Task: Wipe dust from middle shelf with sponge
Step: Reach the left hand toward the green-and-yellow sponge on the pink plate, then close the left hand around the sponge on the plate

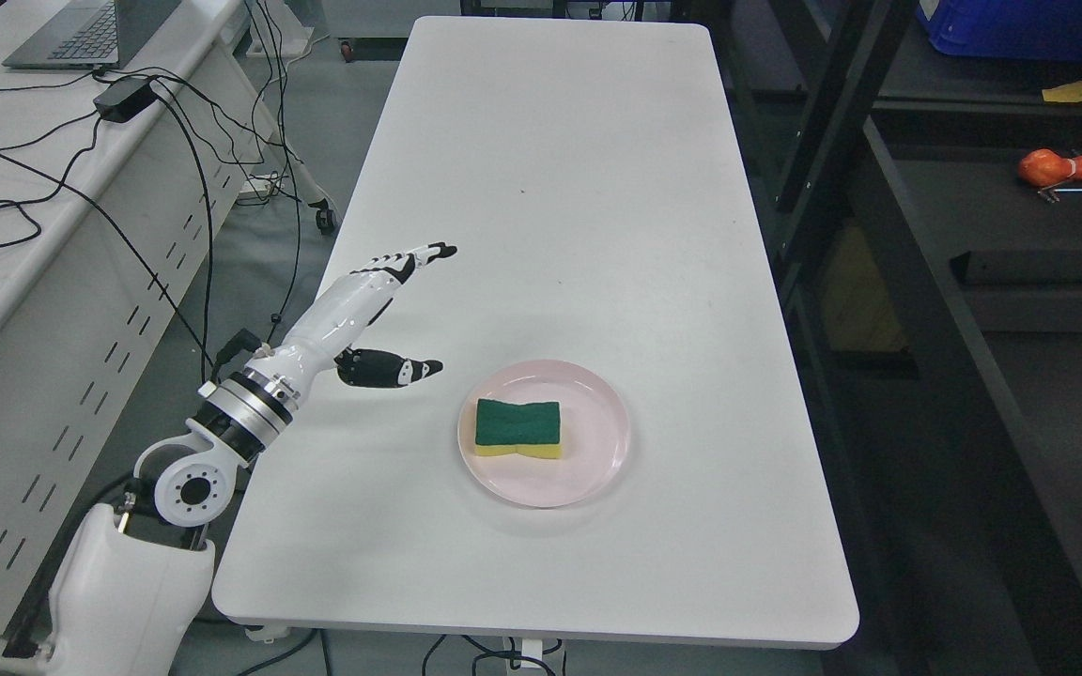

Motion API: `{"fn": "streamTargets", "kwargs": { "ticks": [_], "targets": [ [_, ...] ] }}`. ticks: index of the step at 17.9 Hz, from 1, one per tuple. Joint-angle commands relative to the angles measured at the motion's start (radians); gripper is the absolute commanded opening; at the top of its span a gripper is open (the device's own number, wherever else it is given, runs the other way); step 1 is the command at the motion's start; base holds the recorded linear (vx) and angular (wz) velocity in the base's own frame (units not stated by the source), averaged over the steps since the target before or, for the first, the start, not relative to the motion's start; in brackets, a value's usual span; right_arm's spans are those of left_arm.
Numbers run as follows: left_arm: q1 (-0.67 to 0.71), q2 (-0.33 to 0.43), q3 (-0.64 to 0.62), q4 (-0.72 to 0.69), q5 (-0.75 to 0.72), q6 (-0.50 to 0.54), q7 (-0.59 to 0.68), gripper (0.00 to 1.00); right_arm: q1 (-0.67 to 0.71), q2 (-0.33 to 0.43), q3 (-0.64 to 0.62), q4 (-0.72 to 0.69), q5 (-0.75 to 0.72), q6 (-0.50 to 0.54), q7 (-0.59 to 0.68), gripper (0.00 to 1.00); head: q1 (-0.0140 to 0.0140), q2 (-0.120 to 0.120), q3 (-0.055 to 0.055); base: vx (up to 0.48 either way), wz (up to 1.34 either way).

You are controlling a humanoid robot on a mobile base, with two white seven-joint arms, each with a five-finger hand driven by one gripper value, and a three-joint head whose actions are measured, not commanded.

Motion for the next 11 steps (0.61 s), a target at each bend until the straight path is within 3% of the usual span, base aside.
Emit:
{"fn": "streamTargets", "kwargs": {
  "ticks": [1,11],
  "targets": [
    [-0.118,0.09,-0.368,0.037,-0.281,-0.043,-0.045,0.92,0.0,-0.017,0.0,-0.017,0.0,0.001,-0.003,1.0,0.0,0.0,0.0,0.0,0.0],
    [-0.127,-0.043,-0.442,0.014,-0.461,-0.042,-0.138,0.91,0.0,-0.017,0.0,-0.017,0.0,0.001,-0.001,1.0,0.0,0.0,0.0,0.0,0.0]
  ]
}}
